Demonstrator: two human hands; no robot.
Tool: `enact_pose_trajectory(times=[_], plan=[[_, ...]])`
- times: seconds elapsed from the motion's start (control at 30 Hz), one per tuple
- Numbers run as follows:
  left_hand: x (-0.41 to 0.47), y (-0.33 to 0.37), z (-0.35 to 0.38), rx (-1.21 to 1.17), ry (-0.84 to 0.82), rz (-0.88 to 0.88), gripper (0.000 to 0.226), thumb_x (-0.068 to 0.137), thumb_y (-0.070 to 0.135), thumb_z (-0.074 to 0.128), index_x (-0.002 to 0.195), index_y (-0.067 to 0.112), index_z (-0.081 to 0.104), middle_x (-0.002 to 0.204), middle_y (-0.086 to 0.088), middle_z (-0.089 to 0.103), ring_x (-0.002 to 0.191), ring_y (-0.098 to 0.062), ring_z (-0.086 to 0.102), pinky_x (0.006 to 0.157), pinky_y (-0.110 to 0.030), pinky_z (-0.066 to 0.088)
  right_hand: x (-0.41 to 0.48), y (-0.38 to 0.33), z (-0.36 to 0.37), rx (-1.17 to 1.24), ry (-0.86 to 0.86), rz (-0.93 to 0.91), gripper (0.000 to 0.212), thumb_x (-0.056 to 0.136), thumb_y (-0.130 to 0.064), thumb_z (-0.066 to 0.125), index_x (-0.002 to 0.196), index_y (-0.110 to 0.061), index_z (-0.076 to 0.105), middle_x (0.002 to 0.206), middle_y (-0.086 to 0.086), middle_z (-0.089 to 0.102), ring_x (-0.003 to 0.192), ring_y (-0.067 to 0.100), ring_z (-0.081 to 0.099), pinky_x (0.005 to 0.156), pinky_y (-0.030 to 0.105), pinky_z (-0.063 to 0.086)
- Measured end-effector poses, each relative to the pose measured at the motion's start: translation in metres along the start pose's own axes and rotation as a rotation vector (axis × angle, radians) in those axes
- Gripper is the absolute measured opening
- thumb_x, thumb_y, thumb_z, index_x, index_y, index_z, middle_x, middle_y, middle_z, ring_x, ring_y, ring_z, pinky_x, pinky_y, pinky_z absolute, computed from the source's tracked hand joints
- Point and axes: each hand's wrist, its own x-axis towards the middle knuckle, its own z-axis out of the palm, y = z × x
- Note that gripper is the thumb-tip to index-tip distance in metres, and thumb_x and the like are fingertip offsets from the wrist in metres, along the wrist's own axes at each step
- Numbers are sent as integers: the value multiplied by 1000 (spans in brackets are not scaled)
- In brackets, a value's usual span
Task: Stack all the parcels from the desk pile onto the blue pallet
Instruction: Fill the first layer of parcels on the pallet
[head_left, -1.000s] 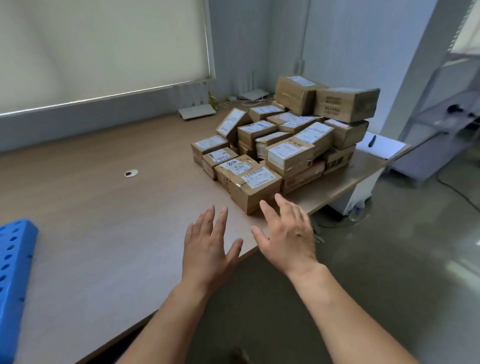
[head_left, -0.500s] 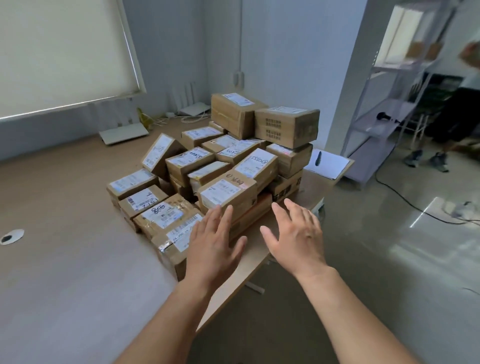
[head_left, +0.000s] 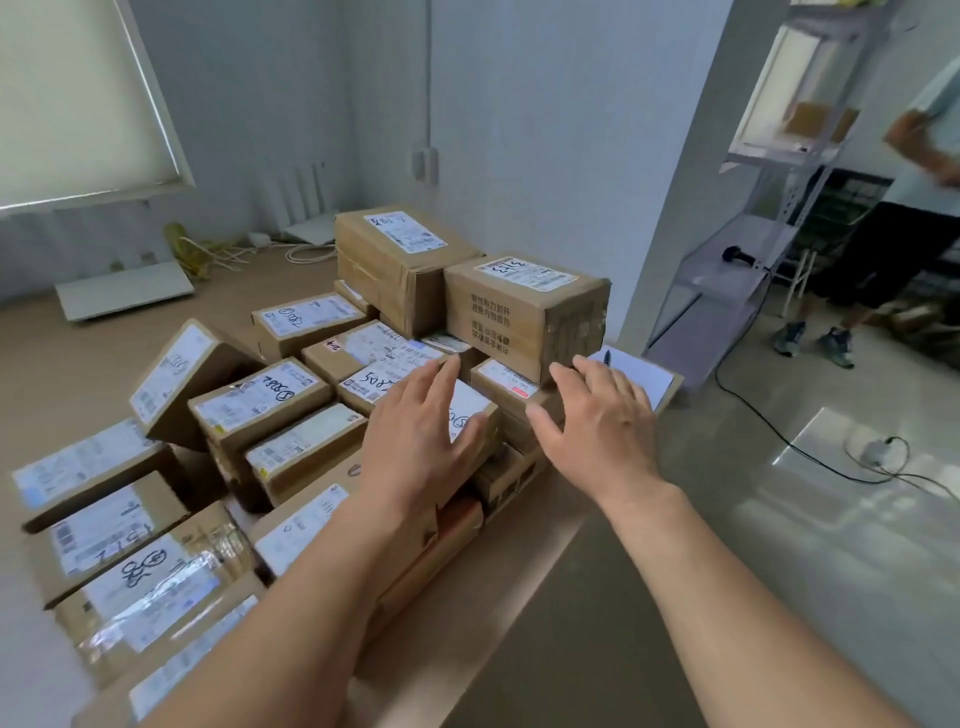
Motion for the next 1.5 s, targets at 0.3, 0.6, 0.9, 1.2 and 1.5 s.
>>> enact_pose_trajectory(times=[0.3,0.6,0.9,1.2,1.5], plan=[[80,45,8,-12,12,-181,61,95,51,36,149,26,21,152,1,32,137,-18,31,103,-39,37,108,79,-3,40,-56,-17,51,93,-41,48,134,-11,46,138,15,44,125,32,40,102,39,31],[138,102,26,-355,-16,-551,50,97,49,34,133,17,48,129,-5,57,114,-25,52,91,-35,44,193,122,27,383,-435,83,52,98,-47,26,111,-5,53,114,16,56,100,32,50,78,36,37],[134,134,43,-626,84,-751,38,97,30,42,135,23,46,117,-4,59,102,-23,57,85,-39,53,192,138,44,610,-624,-33,33,97,-34,34,106,-7,52,108,11,56,94,28,48,73,33,36],[88,150,57,-788,231,-572,53,98,17,47,142,41,30,123,11,59,109,-7,58,98,-33,44,146,157,28,839,-546,-142,52,99,-29,40,147,-15,26,144,7,42,128,27,41,96,32,34],[29,140,46,-729,379,-558,62,97,8,46,147,36,21,133,18,49,117,9,49,96,-13,43,112,125,30,1021,-480,-292,57,95,-29,51,147,-19,29,145,2,43,132,21,40,105,30,32]])
